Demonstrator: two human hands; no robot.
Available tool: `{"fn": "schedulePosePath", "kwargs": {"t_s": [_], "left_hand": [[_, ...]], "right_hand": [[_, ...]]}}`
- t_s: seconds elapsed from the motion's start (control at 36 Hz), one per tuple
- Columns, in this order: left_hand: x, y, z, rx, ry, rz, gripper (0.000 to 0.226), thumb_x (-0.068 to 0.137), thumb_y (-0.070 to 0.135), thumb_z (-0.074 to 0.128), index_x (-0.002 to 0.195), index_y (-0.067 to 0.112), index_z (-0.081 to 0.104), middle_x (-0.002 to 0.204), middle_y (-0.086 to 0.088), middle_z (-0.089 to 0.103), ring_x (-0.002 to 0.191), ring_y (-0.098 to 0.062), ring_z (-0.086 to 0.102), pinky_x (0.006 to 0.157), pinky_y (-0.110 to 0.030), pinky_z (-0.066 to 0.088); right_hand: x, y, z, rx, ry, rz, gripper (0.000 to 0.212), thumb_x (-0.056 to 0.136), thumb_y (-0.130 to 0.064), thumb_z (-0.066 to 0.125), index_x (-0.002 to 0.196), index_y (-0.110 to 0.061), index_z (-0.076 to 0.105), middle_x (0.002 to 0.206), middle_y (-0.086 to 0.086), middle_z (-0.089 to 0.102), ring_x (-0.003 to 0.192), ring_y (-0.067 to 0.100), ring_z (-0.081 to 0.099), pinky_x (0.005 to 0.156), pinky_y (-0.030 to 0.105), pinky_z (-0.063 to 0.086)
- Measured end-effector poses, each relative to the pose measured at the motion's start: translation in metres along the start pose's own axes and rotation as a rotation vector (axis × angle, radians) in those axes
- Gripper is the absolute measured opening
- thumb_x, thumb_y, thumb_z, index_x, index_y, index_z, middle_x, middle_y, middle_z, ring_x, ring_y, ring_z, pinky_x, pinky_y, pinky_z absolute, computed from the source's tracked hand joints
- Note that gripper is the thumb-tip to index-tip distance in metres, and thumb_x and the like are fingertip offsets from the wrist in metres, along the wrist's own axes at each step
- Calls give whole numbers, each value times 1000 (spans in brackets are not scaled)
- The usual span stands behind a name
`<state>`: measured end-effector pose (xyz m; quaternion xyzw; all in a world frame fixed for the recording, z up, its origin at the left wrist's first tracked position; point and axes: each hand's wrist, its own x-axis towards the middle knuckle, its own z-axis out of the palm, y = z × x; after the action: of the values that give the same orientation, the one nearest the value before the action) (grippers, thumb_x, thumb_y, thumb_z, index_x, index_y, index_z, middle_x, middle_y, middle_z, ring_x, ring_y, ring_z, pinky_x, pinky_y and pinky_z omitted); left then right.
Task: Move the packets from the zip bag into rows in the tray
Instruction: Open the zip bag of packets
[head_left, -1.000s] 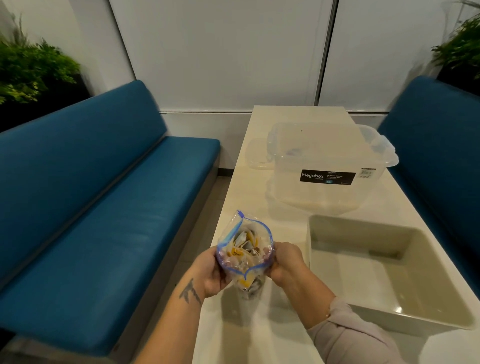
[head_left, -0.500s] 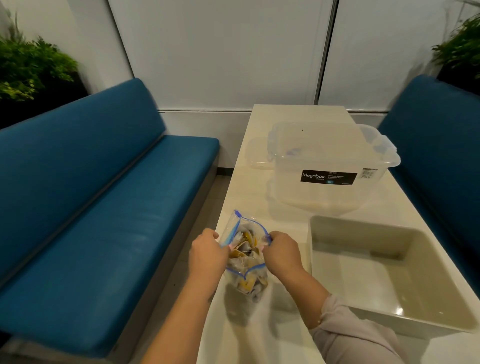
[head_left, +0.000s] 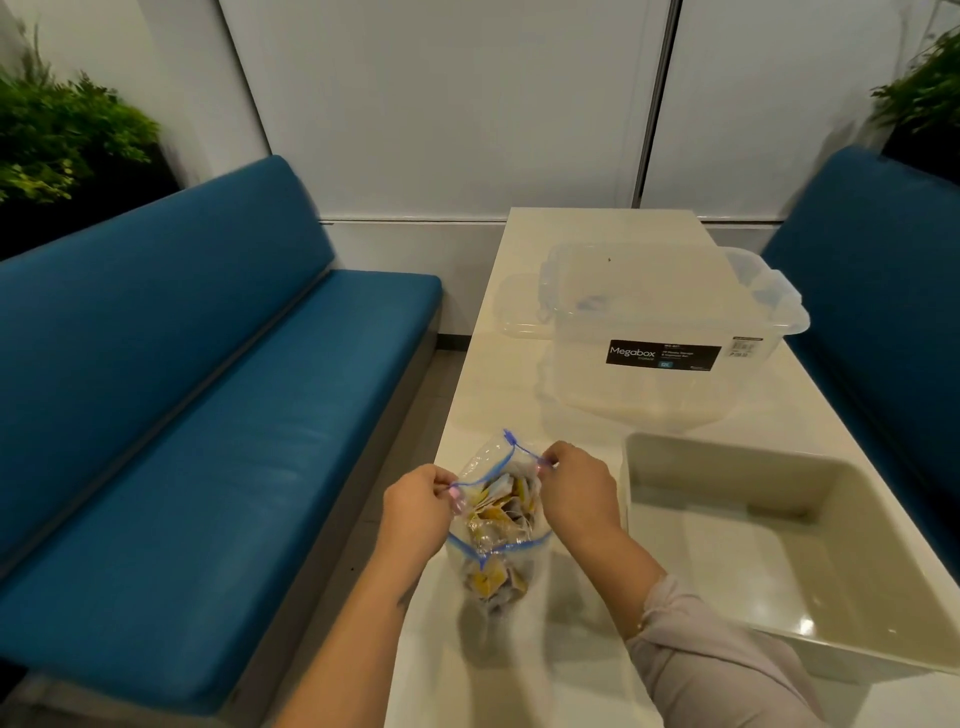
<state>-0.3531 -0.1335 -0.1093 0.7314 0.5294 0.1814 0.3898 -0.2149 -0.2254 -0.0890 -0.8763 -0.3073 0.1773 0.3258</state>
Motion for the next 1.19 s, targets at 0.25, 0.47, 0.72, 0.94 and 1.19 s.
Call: {"fn": "schedulePosePath", "kwargs": {"t_s": [0.25,0.47,0.72,0.94,1.19], "left_hand": [[1,-5,2,60,-65,-39,9,95,19,47,103,20,53,103,0,59,81,-7,55,57,-19,44],[5,14,3,322,67,208,20,85,35,67,102,26,60,99,9,58,87,-9,56,71,-25,50],[23,19,7,138,-9,134,23,97,33,49,90,21,67,85,1,67,78,-12,60,65,-26,51],[29,31,11,17,-115,96,12,92,30,59,102,24,60,82,6,69,72,-6,66,68,-26,52],[-8,35,6,122,38,143,16,85,23,68,81,27,53,105,6,58,94,-11,57,75,-22,48]], "right_hand": [[9,2,1,53,-196,64,33,99,-24,46,99,-3,71,92,14,65,89,29,59,73,30,41],[11,2,-1,72,-255,92,34,99,-25,46,100,-2,71,86,10,60,83,26,55,74,31,42],[13,2,-7,64,-188,91,29,98,-19,46,96,-1,68,91,16,67,88,30,61,73,34,45],[5,-2,-12,-144,-171,67,22,93,-6,42,115,-5,40,105,15,59,79,24,51,58,29,38],[0,-9,-25,-223,-64,-132,20,85,-12,54,99,-18,40,108,3,50,88,20,45,67,29,36]]}}
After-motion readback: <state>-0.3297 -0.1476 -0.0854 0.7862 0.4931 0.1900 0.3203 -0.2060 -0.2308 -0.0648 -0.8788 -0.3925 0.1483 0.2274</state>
